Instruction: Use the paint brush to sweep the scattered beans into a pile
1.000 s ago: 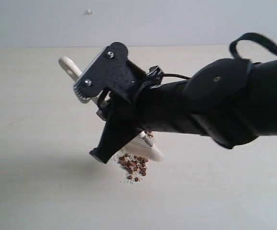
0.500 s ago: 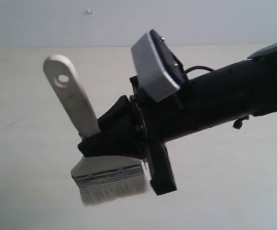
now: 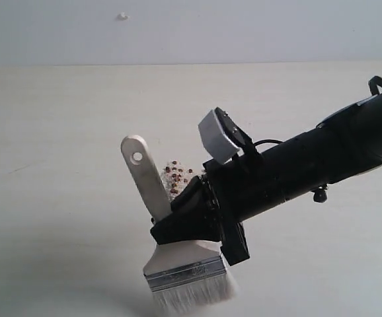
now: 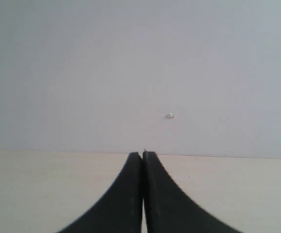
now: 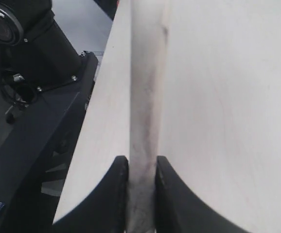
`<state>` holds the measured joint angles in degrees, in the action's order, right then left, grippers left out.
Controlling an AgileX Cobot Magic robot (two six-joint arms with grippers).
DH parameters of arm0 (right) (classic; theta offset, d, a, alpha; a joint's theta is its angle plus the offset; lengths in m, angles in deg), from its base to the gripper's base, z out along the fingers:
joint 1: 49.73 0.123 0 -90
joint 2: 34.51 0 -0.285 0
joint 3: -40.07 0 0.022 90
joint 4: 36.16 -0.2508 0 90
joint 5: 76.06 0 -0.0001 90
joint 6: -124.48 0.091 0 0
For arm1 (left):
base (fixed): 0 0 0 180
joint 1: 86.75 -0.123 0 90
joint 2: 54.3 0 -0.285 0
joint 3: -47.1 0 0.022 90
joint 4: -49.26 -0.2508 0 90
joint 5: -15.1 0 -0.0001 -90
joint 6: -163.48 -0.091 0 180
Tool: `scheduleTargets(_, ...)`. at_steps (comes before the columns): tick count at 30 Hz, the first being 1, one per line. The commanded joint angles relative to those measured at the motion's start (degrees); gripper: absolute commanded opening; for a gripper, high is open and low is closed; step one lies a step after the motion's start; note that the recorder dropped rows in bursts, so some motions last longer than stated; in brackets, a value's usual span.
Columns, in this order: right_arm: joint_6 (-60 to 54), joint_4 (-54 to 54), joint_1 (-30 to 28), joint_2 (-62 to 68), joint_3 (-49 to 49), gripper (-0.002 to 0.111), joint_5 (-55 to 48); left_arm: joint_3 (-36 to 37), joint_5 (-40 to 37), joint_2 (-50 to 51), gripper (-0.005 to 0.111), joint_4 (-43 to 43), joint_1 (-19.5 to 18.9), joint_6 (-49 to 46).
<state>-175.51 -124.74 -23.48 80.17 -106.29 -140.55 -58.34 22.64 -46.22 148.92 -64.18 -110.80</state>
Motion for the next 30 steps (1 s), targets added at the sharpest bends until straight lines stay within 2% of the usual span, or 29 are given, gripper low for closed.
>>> scheduleTargets(1,-1.2,-0.3,-2.9,0.3,0.3,0.000,0.0,0.1,-0.5,-0.3,0.000,0.3,0.3,0.0)
scheduleTargets(6,-1.2,0.2,-6.2,1.9,-0.7,0.000,-2.4,0.1,-0.5,-0.3,0.000,0.3,0.3,0.0)
scheduleTargets(30,-1.2,3.7,-6.2,14.7,-17.8,0.000,-4.1,0.1,-0.5,-0.3,0.000,0.3,0.3,0.0)
